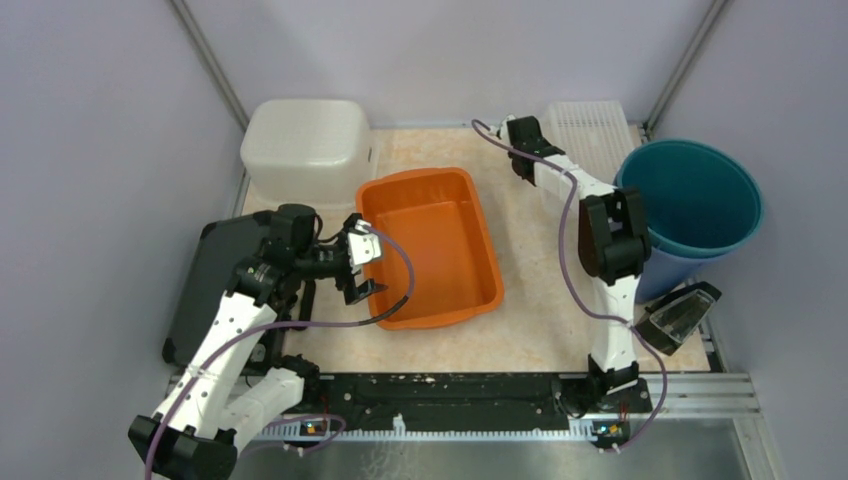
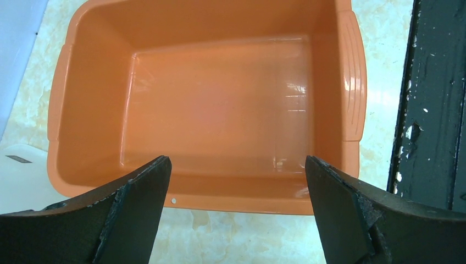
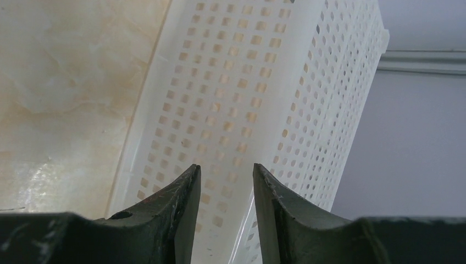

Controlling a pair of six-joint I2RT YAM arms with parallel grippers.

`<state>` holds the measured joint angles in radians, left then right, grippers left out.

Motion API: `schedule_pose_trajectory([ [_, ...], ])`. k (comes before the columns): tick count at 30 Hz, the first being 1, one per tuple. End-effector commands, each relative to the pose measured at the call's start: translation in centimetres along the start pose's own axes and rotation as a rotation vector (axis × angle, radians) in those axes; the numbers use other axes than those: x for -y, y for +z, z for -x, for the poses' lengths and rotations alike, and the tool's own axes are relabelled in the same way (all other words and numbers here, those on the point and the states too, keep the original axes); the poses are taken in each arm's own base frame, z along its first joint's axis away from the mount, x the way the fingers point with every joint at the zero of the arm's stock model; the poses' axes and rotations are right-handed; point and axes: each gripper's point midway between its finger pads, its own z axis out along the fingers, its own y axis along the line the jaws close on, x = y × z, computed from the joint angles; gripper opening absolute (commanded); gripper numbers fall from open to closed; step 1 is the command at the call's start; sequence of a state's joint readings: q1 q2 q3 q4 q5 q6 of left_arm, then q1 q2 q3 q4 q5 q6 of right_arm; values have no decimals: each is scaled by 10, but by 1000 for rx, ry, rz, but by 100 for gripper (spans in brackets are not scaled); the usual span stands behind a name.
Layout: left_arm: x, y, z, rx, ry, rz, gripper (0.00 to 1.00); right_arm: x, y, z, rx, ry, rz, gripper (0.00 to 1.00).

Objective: Turn the large container upside down
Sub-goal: Move the container to the corner of the board, then turn the container upside down at the center of the board.

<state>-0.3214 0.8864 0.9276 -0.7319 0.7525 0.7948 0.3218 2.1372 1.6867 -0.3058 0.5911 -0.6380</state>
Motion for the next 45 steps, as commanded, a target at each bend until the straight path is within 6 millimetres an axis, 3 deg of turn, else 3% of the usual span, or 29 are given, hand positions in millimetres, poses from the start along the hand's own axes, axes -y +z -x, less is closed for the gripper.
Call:
schedule_pose_trajectory([
  [1, -4, -2, 14, 49, 35, 4, 99, 10, 11, -12, -38, -4, -48, 40],
  [15, -3, -3, 16, 55, 39, 1, 99, 26, 33, -38, -119, 4, -76, 40],
  [18, -3, -3, 15, 53, 39, 2, 99, 31, 27, -31, -84, 21, -68, 40],
  [20, -5, -3, 16, 50, 39, 2, 99, 31, 14, -16, -22, 52, -31, 41],
  [23, -6, -3, 18, 47, 41, -3, 99, 29, -20, 13, 102, 74, 49, 48],
  [26, -8, -3, 19, 40, 42, -4, 99, 24, -72, 41, 256, 80, 124, 57],
  [30, -9, -6, 20, 21, 53, -6, 99, 7, -143, 55, 433, 77, 279, 72],
  [35, -11, -16, 22, -23, 87, 6, 99, -14, -225, 38, 632, 49, 504, 84],
  [38, -10, -24, 26, -33, 108, 14, 99, -27, -278, 17, 797, -53, 612, 98],
  [45, 9, -29, 30, 11, 127, -12, 99, -64, -349, -39, 1053, -228, 740, 99],
])
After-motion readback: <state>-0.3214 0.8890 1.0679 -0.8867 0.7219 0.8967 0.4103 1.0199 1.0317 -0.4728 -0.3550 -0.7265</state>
